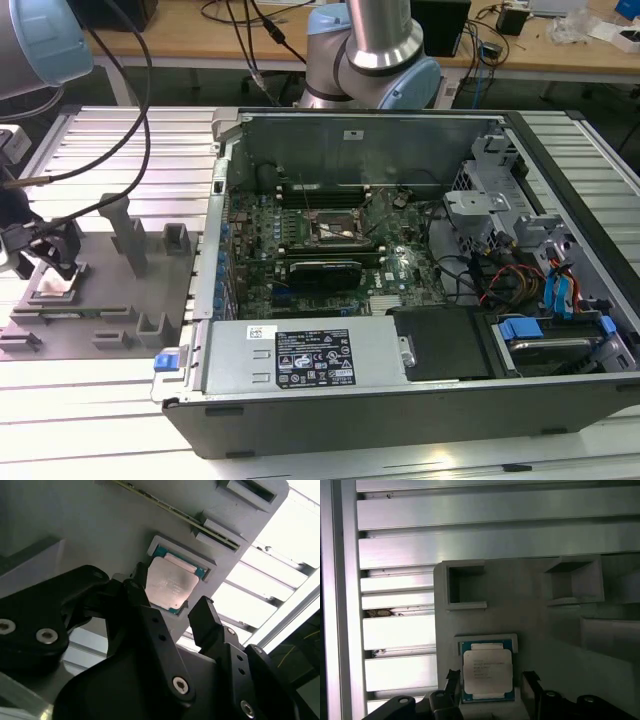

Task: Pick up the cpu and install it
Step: 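Pick up the cpu and move it towards the insertion slot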

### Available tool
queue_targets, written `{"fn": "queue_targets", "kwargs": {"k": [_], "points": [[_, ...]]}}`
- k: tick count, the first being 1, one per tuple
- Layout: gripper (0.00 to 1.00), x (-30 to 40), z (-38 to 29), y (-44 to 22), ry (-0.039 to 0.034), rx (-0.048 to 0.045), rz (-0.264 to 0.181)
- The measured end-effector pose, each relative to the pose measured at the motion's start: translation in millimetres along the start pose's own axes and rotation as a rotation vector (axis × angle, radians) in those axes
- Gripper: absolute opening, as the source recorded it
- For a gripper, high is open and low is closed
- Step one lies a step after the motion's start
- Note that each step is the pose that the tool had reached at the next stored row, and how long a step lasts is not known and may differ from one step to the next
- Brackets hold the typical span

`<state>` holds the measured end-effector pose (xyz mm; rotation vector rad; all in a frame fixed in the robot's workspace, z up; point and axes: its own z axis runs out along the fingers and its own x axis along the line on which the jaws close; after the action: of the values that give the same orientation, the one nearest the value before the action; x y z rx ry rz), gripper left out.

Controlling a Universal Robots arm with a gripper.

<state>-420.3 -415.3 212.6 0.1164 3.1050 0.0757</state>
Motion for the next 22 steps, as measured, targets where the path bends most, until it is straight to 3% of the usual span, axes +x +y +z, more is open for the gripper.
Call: {"fn": "queue_targets", "kwargs": {"k": [9, 22], "points": [[0.60, 3.0, 16.0, 0.2, -0.0041, -0.0011, -0.024], [0.60, 3.6, 24.1, 2.3, -0.0033, -0.0010, -0.056]]}}
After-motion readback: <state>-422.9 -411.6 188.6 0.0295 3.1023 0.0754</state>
